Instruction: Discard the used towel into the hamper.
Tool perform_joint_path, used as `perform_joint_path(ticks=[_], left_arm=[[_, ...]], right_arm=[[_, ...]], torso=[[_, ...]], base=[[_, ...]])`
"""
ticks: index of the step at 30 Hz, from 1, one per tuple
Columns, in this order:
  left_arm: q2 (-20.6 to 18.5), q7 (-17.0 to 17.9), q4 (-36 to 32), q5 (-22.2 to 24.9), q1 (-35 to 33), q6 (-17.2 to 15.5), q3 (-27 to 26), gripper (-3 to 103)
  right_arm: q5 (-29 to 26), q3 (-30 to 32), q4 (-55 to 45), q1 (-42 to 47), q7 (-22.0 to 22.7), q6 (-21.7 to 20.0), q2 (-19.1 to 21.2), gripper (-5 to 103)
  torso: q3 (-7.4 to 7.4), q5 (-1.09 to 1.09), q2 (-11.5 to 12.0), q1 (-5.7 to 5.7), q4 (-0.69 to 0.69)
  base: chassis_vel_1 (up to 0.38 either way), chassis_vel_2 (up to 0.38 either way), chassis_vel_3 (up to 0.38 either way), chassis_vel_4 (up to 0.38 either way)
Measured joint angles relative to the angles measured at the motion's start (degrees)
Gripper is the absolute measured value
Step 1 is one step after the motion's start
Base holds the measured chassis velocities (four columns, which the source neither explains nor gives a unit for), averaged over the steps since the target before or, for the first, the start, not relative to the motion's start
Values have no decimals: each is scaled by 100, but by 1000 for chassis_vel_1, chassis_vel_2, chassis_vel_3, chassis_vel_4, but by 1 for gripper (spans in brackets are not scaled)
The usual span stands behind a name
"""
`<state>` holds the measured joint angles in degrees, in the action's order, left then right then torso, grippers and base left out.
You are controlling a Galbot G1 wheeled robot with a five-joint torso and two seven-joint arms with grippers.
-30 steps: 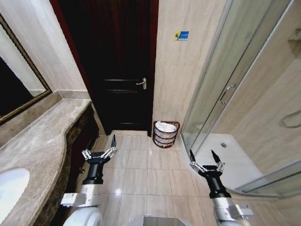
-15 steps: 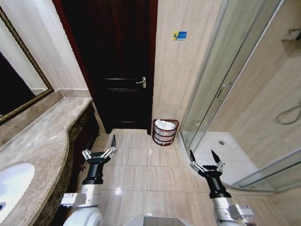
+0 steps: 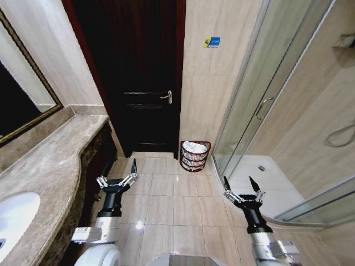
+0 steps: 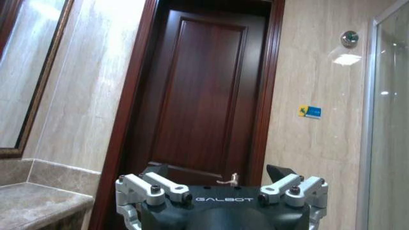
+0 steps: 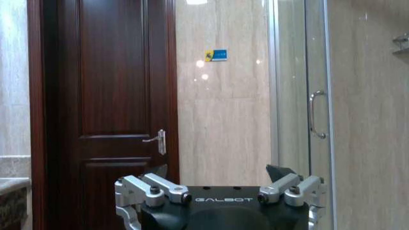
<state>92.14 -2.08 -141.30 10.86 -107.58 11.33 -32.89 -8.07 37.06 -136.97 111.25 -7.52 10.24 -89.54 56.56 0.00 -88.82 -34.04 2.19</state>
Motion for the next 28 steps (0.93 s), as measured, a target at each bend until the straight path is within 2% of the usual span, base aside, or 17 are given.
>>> perform_joint_path(ticks=[28], left_arm=[[0, 0, 0, 0, 0, 0, 0, 100]], right_arm=[[0, 0, 0, 0, 0, 0, 0, 100]], torso=[[0, 0, 0, 0, 0]], base=[[0, 0, 0, 0]])
